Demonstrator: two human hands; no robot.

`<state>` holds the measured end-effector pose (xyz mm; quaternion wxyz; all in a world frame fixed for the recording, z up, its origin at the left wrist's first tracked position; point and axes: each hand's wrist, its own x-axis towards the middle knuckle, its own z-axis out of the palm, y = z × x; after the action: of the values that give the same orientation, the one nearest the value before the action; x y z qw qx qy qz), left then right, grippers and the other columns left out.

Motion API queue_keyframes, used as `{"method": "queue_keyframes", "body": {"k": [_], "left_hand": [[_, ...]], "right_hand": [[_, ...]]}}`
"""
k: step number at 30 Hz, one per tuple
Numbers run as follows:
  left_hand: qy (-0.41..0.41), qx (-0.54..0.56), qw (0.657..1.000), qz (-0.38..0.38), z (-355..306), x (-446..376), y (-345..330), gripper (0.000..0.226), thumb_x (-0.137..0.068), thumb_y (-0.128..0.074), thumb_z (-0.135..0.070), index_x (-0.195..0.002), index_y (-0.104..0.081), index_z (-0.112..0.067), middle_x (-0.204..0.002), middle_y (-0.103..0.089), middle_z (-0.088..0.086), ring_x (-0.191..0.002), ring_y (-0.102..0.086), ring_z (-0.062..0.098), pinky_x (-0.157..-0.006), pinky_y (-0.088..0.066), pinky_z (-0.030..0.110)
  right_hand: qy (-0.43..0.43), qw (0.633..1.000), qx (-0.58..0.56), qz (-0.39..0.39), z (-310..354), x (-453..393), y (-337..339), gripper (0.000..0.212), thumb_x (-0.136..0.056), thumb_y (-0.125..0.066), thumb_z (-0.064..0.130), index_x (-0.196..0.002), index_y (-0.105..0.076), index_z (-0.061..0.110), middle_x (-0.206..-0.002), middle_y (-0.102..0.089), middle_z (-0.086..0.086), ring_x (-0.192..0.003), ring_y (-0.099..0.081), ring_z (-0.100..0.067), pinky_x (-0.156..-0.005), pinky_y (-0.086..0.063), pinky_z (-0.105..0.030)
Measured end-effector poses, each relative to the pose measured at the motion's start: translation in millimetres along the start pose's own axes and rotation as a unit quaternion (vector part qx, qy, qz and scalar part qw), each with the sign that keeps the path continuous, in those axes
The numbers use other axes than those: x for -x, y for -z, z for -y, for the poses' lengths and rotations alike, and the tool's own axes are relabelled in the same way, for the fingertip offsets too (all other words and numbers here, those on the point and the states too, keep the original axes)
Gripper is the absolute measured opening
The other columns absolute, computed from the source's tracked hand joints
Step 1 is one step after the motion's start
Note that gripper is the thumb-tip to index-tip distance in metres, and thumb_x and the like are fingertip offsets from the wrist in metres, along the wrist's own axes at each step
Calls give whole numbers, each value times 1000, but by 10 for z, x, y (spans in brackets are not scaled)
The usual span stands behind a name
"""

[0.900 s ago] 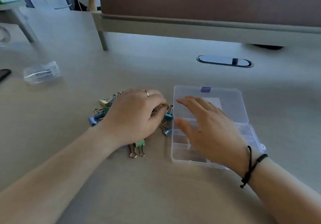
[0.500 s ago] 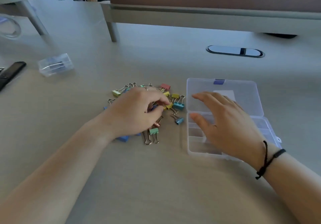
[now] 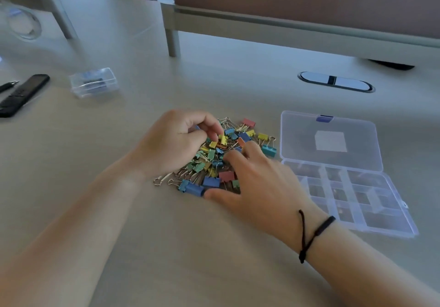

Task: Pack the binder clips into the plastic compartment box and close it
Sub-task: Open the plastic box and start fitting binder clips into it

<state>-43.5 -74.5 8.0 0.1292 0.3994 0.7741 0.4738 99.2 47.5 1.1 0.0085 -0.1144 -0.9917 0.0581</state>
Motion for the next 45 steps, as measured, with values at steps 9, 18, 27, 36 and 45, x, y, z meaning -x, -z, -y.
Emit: {"method": "queue_keyframes", "body": {"k": [9, 18, 27, 36, 45], "left_hand": [[41, -185, 972, 140, -10, 58, 124, 16, -76, -78, -25, -82, -65, -31, -66, -64, -12, -49, -51, 0, -54, -41, 20], [89, -201, 966, 136, -76, 84, 213, 31, -68, -88, -36, -90, -66, -35, -67, -63, -29, -53, -57, -1, -48, -44, 16], [76, -212, 968, 108, -94, 91, 127, 36, -74, -82, -33, -102, -61, -38, -81, -56, -16, -64, -56, -1, -53, -37, 12], [63, -245, 963, 97, -102, 83, 70, 26, -75, -79, -34, -95, -63, -36, -78, -53, -14, -66, -52, -1, -52, -36, 12], [34, -236, 971, 30, -58, 49, 86, 17, -75, -74, -21, -73, -65, -35, -54, -58, -18, -58, -58, 1, -49, -40, 10]], "right_hand": [[-19, 994, -107, -14, -75, 45, -14, 64, -82, -58, 65, -134, -37, 34, -121, -38, 10, -97, -53, -12, -77, -46, -24], [-44, 982, -181, 20, -224, 66, 123, 26, -83, -71, 42, -104, -57, 35, -83, -52, 14, -71, -49, -2, -60, -39, -16], [-41, 969, -245, 7, -269, 16, 114, 24, -77, -76, 28, -96, -61, 34, -76, -58, 10, -67, -55, -5, -61, -48, -21], [-59, 922, -380, -46, -332, -239, 189, 18, -80, -79, 18, -90, -68, 28, -62, -60, 4, -50, -52, -3, -49, -43, -14], [-119, 854, -505, -37, -89, -585, 308, 14, -82, -77, 10, -91, -70, 18, -70, -71, -4, -63, -71, -18, -67, -62, -37]]}}
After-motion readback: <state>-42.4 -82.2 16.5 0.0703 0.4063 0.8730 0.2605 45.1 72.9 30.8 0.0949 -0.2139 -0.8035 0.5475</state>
